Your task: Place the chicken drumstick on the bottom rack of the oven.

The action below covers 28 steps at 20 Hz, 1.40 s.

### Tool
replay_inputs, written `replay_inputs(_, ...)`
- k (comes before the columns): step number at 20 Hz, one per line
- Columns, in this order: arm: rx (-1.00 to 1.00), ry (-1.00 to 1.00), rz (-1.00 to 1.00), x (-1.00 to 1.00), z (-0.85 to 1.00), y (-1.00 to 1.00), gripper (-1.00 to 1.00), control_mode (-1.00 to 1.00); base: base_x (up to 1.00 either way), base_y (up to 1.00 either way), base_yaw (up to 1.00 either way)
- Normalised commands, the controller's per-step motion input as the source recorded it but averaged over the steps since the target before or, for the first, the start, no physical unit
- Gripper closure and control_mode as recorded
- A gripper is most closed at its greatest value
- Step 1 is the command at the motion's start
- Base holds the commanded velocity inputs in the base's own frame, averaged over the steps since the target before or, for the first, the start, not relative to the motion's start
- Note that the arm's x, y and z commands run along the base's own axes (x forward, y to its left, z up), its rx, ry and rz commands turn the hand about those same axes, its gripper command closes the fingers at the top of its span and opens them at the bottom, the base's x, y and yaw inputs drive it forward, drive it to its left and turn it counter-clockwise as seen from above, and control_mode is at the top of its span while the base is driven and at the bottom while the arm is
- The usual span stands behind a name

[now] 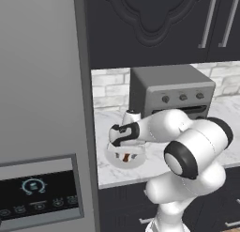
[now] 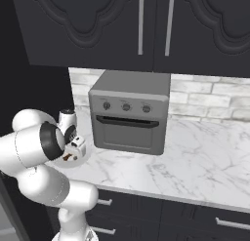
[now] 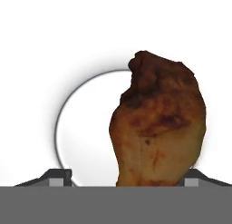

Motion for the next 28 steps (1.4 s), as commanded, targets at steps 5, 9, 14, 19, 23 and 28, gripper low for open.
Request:
replay_inputs(5,0.0,0.0,-0.05,0.0,-0.03,0.0,1.0,-1.0,0.0,0.0,0.0)
replay_inputs(9,-0.01,0.0,-0.05,0.0,0.13,0.0,1.0,-1.0,0.0,0.0,0.0)
replay_inputs(14,-0.07,0.02,-0.06,-0.1,0.78,-0.08,1.0,-1.0,0.0,0.0,0.0)
replay_inputs(19,-0.08,0.0,-0.04,-0.42,1.0,-0.21,1.0,-1.0,0.0,0.0,0.0)
replay_inputs(23,-0.06,-0.03,0.02,-0.63,0.98,-0.31,1.0,-1.0,0.0,0.0,0.0)
replay_inputs(28,-0.09,-0.08,0.28,-0.76,0.7,-0.22,1.0,-1.0,0.0,0.0,0.0)
